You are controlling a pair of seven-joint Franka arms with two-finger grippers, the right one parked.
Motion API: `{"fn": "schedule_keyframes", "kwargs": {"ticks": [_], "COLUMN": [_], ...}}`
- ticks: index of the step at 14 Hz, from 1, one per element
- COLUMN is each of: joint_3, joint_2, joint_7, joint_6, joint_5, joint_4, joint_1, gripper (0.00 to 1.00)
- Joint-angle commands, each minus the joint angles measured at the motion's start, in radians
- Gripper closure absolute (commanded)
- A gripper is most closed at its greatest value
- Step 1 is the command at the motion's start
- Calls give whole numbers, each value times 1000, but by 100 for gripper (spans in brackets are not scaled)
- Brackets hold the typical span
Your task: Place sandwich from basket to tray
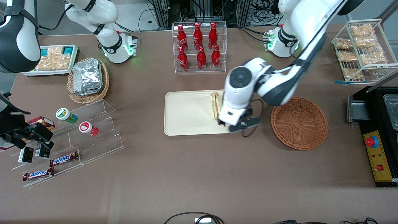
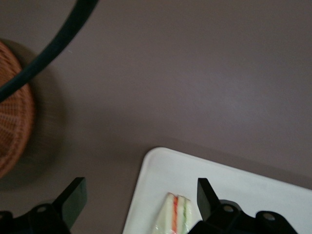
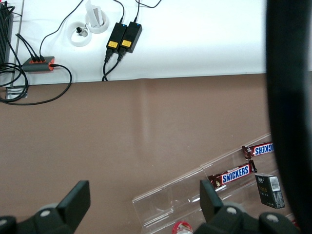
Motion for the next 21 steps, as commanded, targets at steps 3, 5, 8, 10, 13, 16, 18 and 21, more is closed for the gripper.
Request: {"fn": "schedule_keyframes", "kwargs": {"ticks": [3, 5, 8, 10, 13, 16, 18, 21], "joint_3": [-6, -6, -8, 9, 176, 276, 328, 386], "joint_2": [-42, -53, -89, -137, -259, -339, -379, -428], "joint_7": [10, 19, 135, 275, 509, 724, 827, 970], "joint_6": [-146, -186, -250, -328, -362, -450, -480, -520], "joint_5": [-34, -42, -84, -124, -253, -305, -333, -373], "joint_4": [72, 85, 85, 85, 60, 60, 57, 57], "joint_1": [77, 97, 165, 185, 173, 171, 173, 173], "gripper": [0, 0, 0, 0, 0, 0, 0, 0]}}
